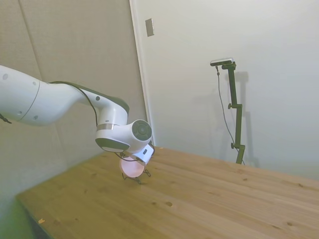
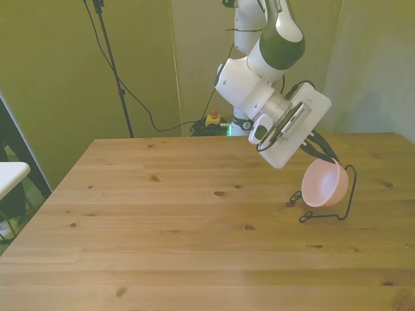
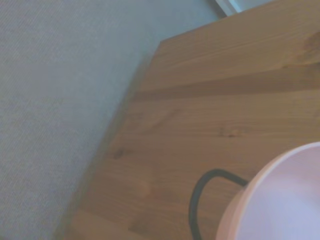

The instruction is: Load the bowl

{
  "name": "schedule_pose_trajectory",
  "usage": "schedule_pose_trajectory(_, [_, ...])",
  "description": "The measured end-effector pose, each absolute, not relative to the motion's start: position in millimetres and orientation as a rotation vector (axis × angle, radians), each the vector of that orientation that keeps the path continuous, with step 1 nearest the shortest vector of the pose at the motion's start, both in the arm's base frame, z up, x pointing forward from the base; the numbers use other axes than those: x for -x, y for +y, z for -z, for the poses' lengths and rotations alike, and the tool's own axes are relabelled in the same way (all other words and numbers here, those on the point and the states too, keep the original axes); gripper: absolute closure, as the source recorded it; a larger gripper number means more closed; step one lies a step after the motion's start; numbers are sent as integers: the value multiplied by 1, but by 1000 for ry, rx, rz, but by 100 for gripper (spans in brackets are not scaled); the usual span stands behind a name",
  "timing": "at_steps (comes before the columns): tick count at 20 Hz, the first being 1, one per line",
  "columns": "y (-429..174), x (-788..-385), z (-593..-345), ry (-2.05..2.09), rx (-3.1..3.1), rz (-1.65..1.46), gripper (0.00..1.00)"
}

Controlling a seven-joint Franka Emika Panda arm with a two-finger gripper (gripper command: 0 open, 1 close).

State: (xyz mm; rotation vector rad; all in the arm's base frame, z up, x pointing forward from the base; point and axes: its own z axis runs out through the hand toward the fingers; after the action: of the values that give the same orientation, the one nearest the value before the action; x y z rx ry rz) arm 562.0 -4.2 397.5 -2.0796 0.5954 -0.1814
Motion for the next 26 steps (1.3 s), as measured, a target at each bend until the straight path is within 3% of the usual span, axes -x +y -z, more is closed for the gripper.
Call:
schedule_pose_trajectory(17, [-5,-579,-390,601,2082,180,100])
schedule_pose_trajectory(18, [-5,-580,-389,603,2082,177,0])
schedule_pose_trajectory(26, [-2,-588,-388,610,2078,169,0])
